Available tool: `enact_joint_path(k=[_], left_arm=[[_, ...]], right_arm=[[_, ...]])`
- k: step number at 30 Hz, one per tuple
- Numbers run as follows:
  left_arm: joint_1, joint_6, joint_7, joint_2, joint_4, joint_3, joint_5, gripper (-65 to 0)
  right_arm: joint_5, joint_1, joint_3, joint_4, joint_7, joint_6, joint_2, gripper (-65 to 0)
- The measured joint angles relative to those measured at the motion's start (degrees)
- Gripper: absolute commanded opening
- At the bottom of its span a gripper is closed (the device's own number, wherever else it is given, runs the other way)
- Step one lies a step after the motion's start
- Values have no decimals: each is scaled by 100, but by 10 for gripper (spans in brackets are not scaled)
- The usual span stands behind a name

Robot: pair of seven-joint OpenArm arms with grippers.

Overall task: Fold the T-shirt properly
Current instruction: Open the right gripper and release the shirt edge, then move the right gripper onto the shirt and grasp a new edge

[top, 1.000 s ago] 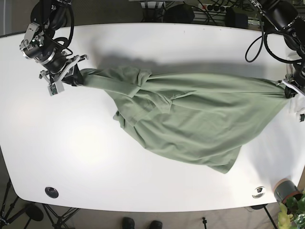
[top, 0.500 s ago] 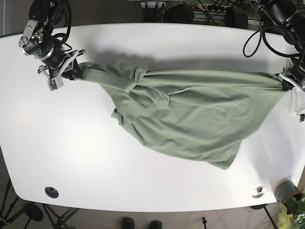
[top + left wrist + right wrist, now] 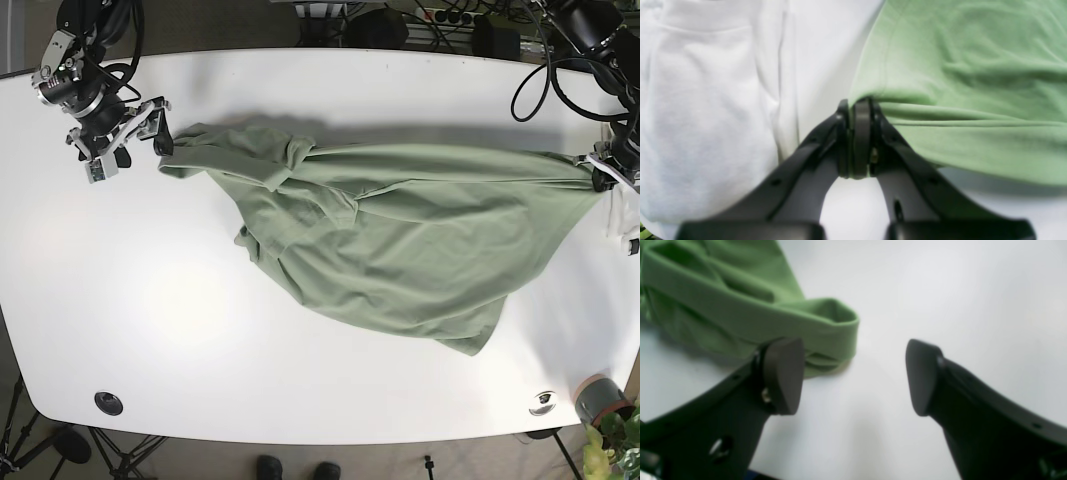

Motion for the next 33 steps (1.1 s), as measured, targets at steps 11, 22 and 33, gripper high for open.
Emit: enact_joint_path(k=[11,22,33], left_arm=[[2,0,0,-4,2,76,-2,-650],[-15,0,2,-13,2,195,-4,-650],[-24,2,4,-15,20,195,0,-650]], right_arm=[[-9,498,31,-9,-17,2,-177,-205],[-52,1502,-798,-719,-162,-20,-262,-205],[-66,2203,-1818,-1943,-118,-24,-264,-206]])
